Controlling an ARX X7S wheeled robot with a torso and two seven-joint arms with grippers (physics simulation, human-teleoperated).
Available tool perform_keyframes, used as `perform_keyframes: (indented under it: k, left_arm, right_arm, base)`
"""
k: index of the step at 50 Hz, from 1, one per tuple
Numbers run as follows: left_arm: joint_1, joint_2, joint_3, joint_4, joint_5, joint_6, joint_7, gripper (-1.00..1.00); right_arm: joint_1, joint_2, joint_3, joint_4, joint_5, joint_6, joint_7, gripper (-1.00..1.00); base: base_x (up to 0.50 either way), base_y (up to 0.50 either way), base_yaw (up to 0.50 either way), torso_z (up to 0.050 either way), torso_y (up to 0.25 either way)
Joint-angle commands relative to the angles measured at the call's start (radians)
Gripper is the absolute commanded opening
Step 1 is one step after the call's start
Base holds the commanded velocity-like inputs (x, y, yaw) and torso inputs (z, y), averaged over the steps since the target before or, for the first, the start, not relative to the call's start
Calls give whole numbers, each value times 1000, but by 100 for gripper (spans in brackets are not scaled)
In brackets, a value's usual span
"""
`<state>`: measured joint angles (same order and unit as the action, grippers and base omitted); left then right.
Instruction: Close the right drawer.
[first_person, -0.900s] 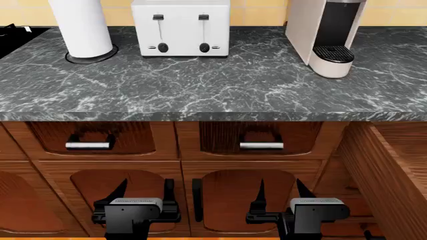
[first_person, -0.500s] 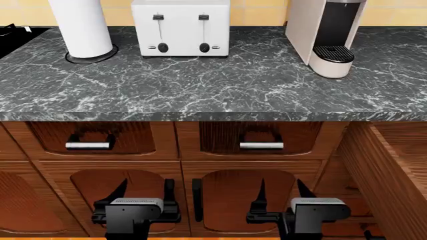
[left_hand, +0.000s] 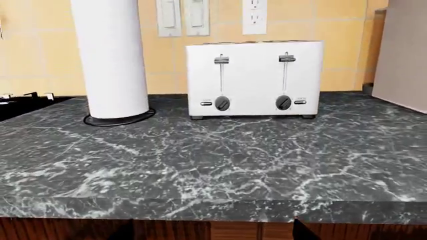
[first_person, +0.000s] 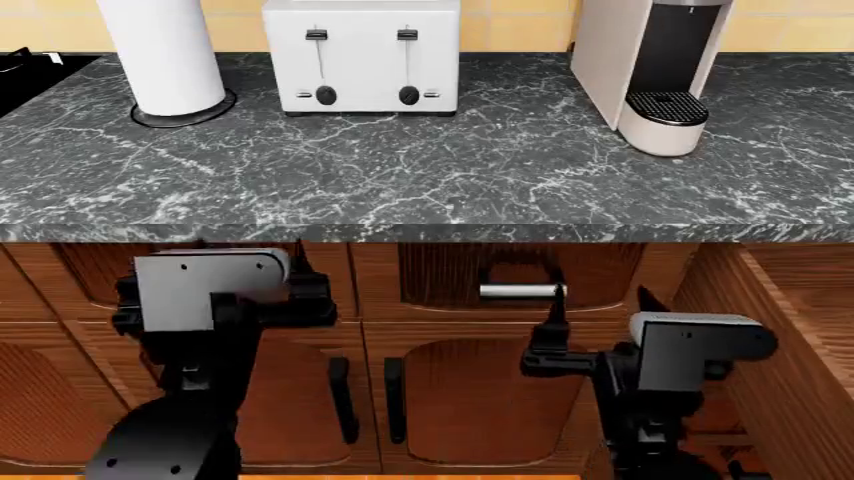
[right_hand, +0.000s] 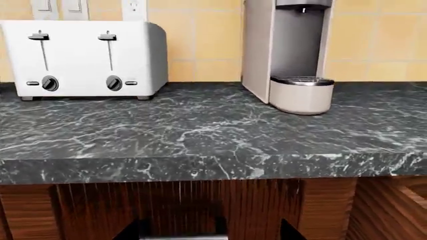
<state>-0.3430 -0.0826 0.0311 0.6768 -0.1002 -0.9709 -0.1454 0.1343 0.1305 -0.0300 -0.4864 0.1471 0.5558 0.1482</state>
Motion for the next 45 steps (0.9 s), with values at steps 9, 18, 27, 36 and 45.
perform_keyframes:
  k: [9, 18, 27, 36, 45]
  left_arm:
    - [-831, -433, 7, -144, -1665, -467, -1417, 100]
    - [-995, -581, 92, -200, -1950, -306, -1408, 100]
    - [-1049, -641, 113, -208, -1974, -263, -1392, 100]
    - [-1065, -662, 132, -193, -1978, -233, -1374, 100]
    - [-1069, -678, 137, -196, -1963, -218, -1353, 100]
  right_arm:
    - [654, 186, 276, -440, 510, 1015, 239, 100]
    - [851, 413, 311, -207, 1622, 921, 1045, 100]
    - [967, 522, 188, -181, 1844, 794, 1218, 100]
    - [1025, 559, 162, -178, 1908, 740, 1236, 100]
    - [1046, 581, 148, -176, 1913, 723, 1239, 100]
  base:
    - [0, 0, 0, 0, 0]
    - [0, 0, 0, 0, 0]
    - [0, 0, 0, 0, 0]
    - [0, 0, -250, 0, 0]
    - [0, 0, -500, 0, 0]
